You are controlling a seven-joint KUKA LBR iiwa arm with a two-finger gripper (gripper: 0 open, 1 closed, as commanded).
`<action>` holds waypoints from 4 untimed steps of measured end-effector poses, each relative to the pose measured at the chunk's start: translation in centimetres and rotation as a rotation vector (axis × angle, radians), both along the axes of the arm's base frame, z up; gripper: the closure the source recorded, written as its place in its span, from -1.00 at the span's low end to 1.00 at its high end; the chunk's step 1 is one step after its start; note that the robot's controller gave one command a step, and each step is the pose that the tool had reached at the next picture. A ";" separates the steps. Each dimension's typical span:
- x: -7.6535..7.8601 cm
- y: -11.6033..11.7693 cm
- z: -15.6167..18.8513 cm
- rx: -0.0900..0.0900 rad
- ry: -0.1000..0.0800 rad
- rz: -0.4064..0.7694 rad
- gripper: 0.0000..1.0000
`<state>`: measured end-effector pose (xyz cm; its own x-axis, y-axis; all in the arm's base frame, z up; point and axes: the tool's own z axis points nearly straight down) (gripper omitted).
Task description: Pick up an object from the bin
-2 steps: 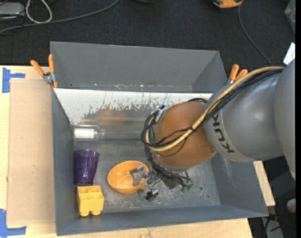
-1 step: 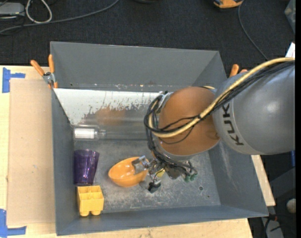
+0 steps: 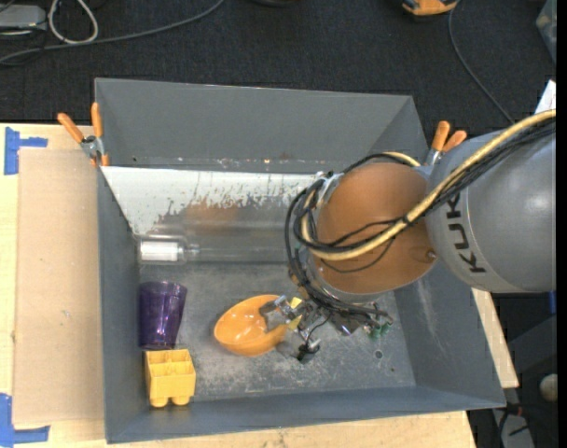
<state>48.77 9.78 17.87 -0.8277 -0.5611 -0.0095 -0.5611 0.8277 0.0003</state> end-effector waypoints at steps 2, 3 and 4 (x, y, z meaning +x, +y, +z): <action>-1.4 3.7 -5.6 -0.001 0.007 -0.080 1.00; -0.3 3.6 -6.5 0.003 0.005 -0.232 1.00; 0.5 3.5 -6.8 0.000 0.008 -0.285 1.00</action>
Offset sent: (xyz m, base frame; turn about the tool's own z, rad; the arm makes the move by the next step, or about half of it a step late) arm -0.0188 0.0417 -0.0679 0.0538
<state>49.24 13.24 11.08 -0.9522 -0.3055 -0.0026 -0.3055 0.9522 0.0042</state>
